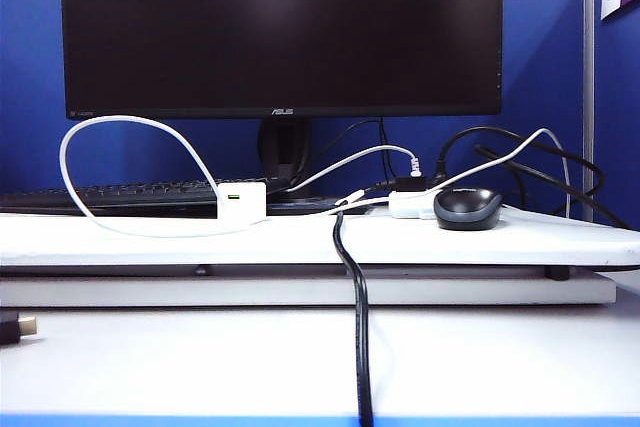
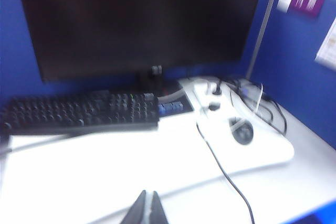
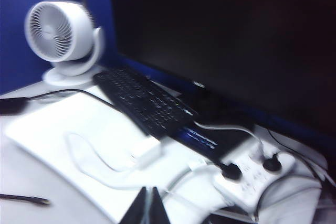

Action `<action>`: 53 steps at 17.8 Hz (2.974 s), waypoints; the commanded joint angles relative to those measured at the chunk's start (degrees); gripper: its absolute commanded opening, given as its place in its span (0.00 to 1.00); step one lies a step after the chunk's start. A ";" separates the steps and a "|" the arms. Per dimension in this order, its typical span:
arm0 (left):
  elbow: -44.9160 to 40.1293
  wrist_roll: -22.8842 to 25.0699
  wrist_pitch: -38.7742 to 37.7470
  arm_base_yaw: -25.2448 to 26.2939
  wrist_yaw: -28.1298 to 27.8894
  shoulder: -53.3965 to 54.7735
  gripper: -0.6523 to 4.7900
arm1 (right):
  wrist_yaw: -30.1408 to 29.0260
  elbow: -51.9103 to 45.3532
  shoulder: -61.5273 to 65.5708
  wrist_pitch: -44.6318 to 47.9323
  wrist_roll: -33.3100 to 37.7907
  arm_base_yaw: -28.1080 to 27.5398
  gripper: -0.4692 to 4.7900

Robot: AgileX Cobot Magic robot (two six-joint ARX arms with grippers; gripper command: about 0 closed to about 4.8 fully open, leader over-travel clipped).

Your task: Pick up the Type-C charging cable and the charging base, insert one end of the Type-C charger into the corresponding slot on the base, and finally place the plugged-in charger back on the table.

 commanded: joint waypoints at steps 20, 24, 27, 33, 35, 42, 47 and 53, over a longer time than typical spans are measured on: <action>-71.56 -12.26 62.73 1.29 2.60 -8.07 0.11 | 19.56 -52.30 -19.37 7.02 11.82 0.09 0.09; -77.50 -10.86 70.97 1.29 2.21 -8.07 0.11 | 19.54 -52.30 -19.37 6.25 11.82 0.09 0.09; -80.28 -7.37 74.07 1.27 1.07 -8.44 0.11 | 19.54 -52.30 -19.37 6.25 11.82 0.09 0.09; -88.41 -6.43 78.12 1.33 0.26 -14.45 0.11 | 19.56 -52.30 -19.37 6.21 11.82 0.09 0.09; -91.89 -6.43 80.17 2.05 0.37 -15.34 0.11 | 19.52 -52.30 -19.37 6.21 11.82 0.11 0.09; -94.86 -6.40 73.42 15.10 2.27 -26.14 0.11 | 19.54 -52.30 -19.39 6.21 11.82 0.09 0.09; -94.86 -5.11 67.08 19.06 0.66 -26.32 0.11 | 19.54 -52.30 -19.39 6.21 11.82 0.09 0.09; -94.86 3.96 66.99 19.04 0.44 -26.32 0.11 | 19.54 -52.30 -19.39 6.21 11.82 0.11 0.09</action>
